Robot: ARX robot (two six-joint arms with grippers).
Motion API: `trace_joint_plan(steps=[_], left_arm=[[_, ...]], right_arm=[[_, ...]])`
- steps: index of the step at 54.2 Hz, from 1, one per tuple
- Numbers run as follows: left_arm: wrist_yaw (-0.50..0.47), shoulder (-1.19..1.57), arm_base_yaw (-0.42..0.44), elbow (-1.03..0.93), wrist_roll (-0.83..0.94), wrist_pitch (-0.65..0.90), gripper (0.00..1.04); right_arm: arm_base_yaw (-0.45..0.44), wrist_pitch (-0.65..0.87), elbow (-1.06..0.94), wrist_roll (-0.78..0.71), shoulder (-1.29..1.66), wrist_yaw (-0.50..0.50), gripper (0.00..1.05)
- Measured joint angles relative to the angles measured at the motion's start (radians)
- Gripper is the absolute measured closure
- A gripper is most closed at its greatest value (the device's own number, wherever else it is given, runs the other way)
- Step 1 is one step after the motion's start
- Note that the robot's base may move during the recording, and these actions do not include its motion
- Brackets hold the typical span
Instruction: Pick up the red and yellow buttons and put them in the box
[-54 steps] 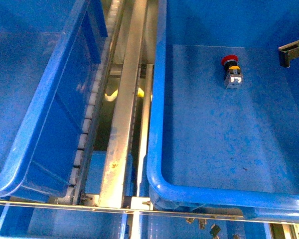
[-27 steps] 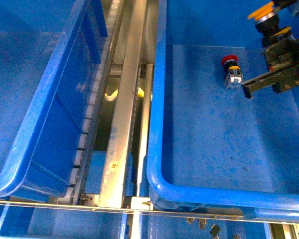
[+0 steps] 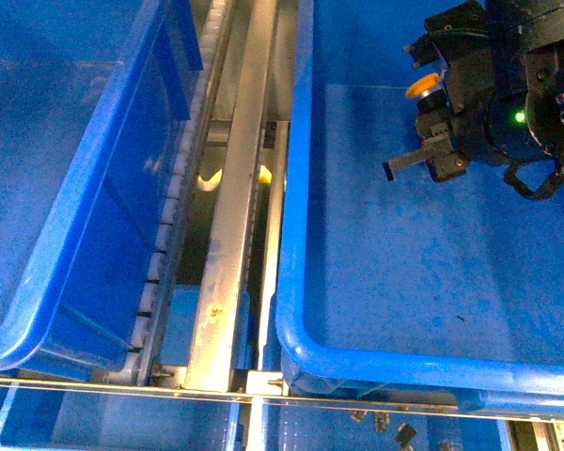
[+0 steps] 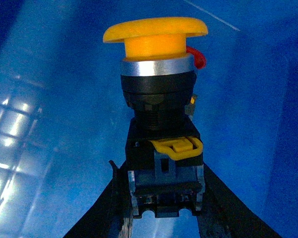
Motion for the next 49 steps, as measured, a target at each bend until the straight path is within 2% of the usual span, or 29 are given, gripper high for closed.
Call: trace_joint_plan(steps=[9, 20, 30, 36, 42, 49], left_arm=[[0.000, 0.000, 0.000, 0.000, 0.000, 0.000, 0.08], [0.000, 0.000, 0.000, 0.000, 0.000, 0.000, 0.08], [0.000, 0.000, 0.000, 0.000, 0.000, 0.000, 0.08], [0.000, 0.000, 0.000, 0.000, 0.000, 0.000, 0.08], [0.000, 0.000, 0.000, 0.000, 0.000, 0.000, 0.08], [0.000, 0.000, 0.000, 0.000, 0.000, 0.000, 0.08]], right_arm=[[0.002, -0.056, 0.038, 0.044, 0.020, 0.000, 0.78], [0.002, -0.111, 0.045, 0.095, 0.021, -0.043, 0.48], [-0.002, -0.075, 0.009, 0.130, -0.006, -0.049, 0.20], [-0.016, -0.002, -0.065, 0.134, -0.079, -0.045, 0.05], [-0.048, 0.064, -0.183, 0.132, -0.240, -0.060, 0.06], [-0.099, 0.062, -0.352, 0.173, -0.478, -0.093, 0.06]])
